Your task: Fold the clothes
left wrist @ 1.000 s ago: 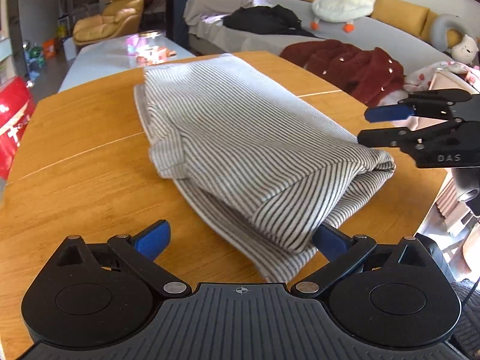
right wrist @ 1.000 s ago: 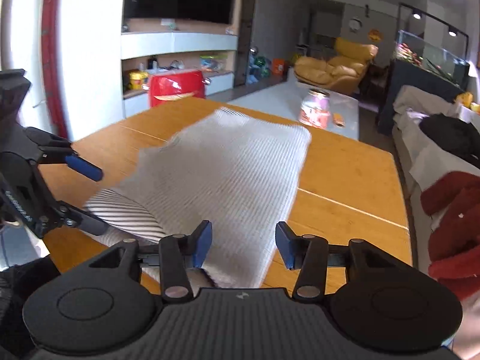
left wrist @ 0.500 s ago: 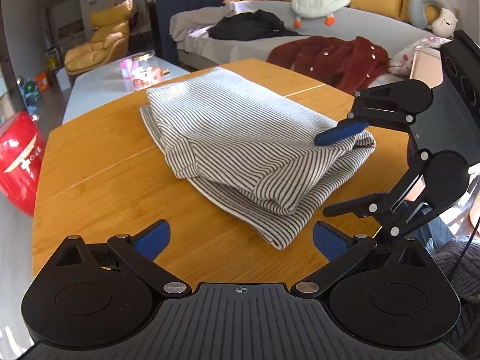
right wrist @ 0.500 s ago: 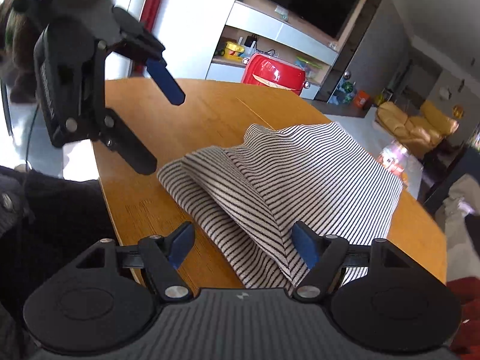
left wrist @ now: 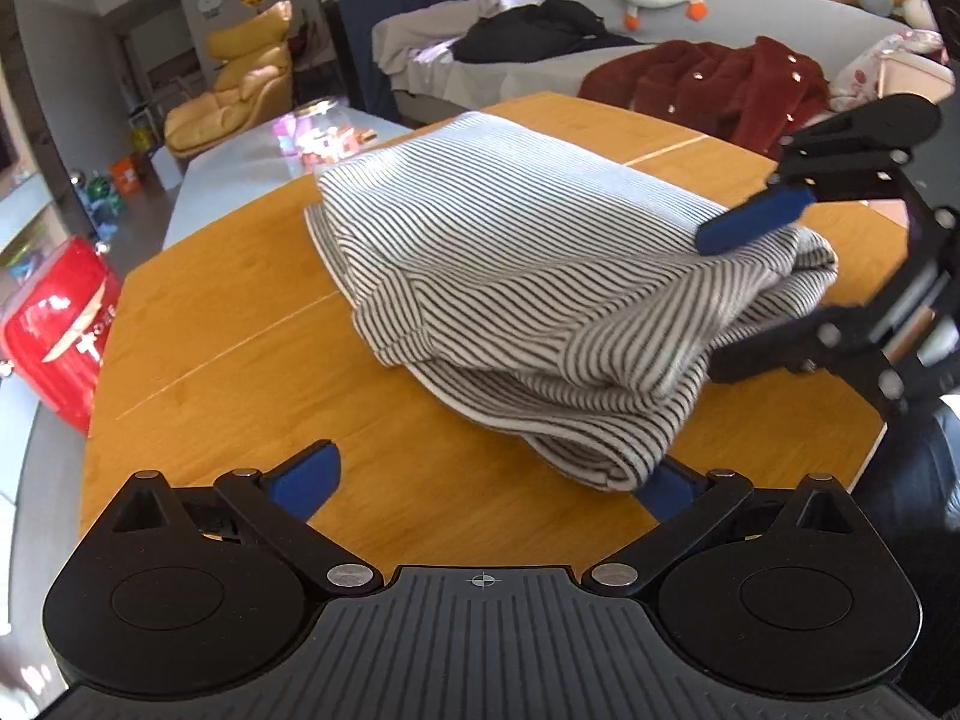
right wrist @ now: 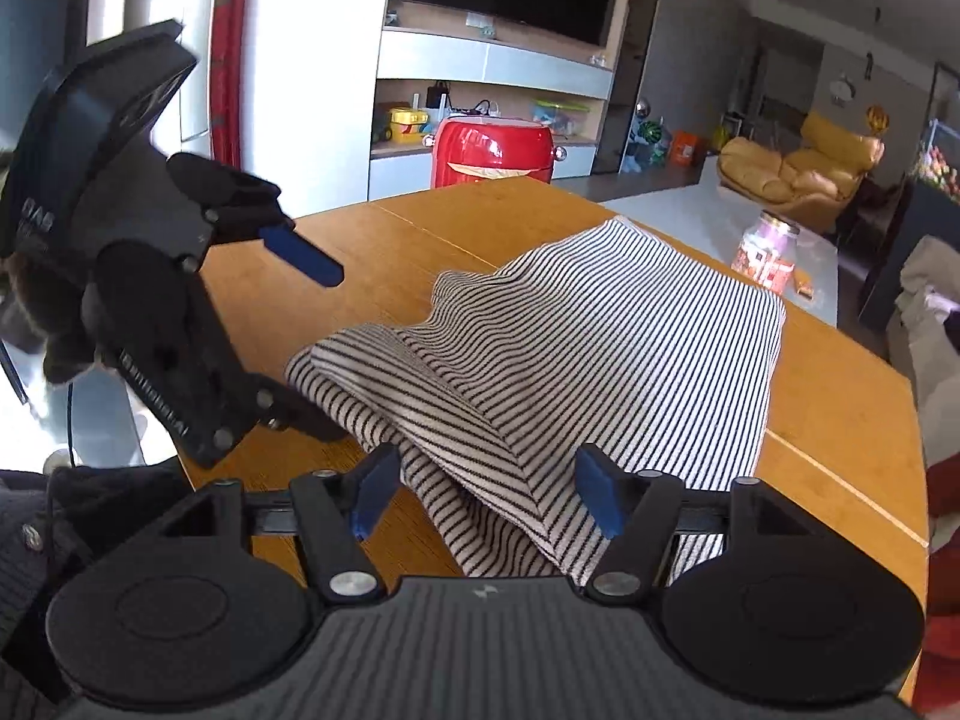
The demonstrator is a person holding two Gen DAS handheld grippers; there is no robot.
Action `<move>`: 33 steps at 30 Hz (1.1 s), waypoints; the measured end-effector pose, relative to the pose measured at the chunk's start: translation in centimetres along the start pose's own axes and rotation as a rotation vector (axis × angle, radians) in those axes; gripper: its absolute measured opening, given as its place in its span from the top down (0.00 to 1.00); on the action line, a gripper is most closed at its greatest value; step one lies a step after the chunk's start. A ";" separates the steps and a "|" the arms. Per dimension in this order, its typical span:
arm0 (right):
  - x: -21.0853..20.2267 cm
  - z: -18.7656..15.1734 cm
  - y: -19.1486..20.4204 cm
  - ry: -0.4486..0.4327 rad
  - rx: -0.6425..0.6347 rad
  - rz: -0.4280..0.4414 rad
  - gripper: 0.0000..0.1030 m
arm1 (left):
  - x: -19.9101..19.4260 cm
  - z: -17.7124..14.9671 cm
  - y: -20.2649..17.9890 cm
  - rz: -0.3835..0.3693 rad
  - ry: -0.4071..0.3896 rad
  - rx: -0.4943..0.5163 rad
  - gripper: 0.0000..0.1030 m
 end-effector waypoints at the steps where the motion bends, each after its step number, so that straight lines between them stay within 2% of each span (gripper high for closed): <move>1: -0.2 -0.2 0.4 -0.006 -0.029 -0.027 0.24 | -0.1 0.3 0.3 -0.003 -0.007 -0.016 0.00; 3: -0.3 -0.6 0.9 -0.004 -0.077 -0.064 0.22 | -0.2 0.8 0.8 -0.012 -0.019 -0.049 0.00; 6: 0.6 -1.2 1.8 0.015 -0.151 -0.139 0.21 | -0.1 1.1 1.6 -0.078 -0.016 -0.124 0.00; 8: 1.4 -1.3 2.3 0.013 -0.197 -0.224 0.21 | -0.1 1.3 2.2 -0.122 -0.014 -0.174 0.00; 9: 1.8 -1.0 2.2 0.009 -0.215 -0.272 0.25 | 0.0 1.4 2.5 -0.144 -0.013 -0.199 0.00; 10: 2.3 -0.7 2.0 0.012 -0.231 -0.307 0.32 | 0.0 1.6 2.8 -0.166 -0.012 -0.224 0.00; 11: 2.7 -0.4 1.7 0.020 -0.231 -0.307 0.52 | 0.0 1.7 3.1 -0.188 -0.011 -0.249 0.00; 12: 3.0 -0.1 1.4 0.031 -0.224 -0.293 0.59 | 0.0 1.8 3.4 -0.209 -0.012 -0.269 0.00; 15: 3.5 0.4 0.7 0.048 -0.229 -0.283 0.65 | -1.1 1.6 3.9 -0.248 -0.039 -0.261 0.00; 17: 3.5 0.8 0.6 0.064 -0.243 -0.262 0.68 | -2.6 1.7 5.1 -0.267 -0.092 -0.259 0.00; 19: 3.4 1.3 0.8 0.087 -0.252 -0.239 0.70 | -3.7 2.6 6.9 -0.260 -0.148 -0.289 0.00; 22: 2.3 1.9 0.9 0.127 -0.246 -0.162 0.73 | -3.6 5.3 8.2 -0.183 -0.189 -0.248 0.00; 25: 0.5 2.7 1.5 0.164 -0.261 -0.096 0.74 | -0.7 8.3 8.0 -0.146 -0.151 -0.146 0.01; 27: -1.1 3.4 1.8 0.183 -0.283 -0.061 0.75 | 1.7 9.4 8.0 -0.153 -0.110 -0.114 0.06; 29: -3.4 4.5 1.7 0.187 -0.305 -0.030 0.76 | 3.6 9.9 8.2 -0.162 -0.074 -0.095 0.19; 31: -6.5 7.2 0.6 0.156 -0.301 -0.006 0.77 | 5.0 9.9 8.5 -0.191 -0.055 -0.085 0.20; 33: -9.2 10.1 -1.4 0.106 -0.256 0.061 0.77 | 5.7 9.6 8.9 -0.229 -0.045 -0.079 0.22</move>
Point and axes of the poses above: each gripper's, at about its wrist camera, not at the fingertips, and x roughly the way its jaws point, y to its left, z to its top, the point moved 3 cm from there along x, roughly the way its jaws point, and after that the axes turned 14 degrees about y, right-handed, at the moved point
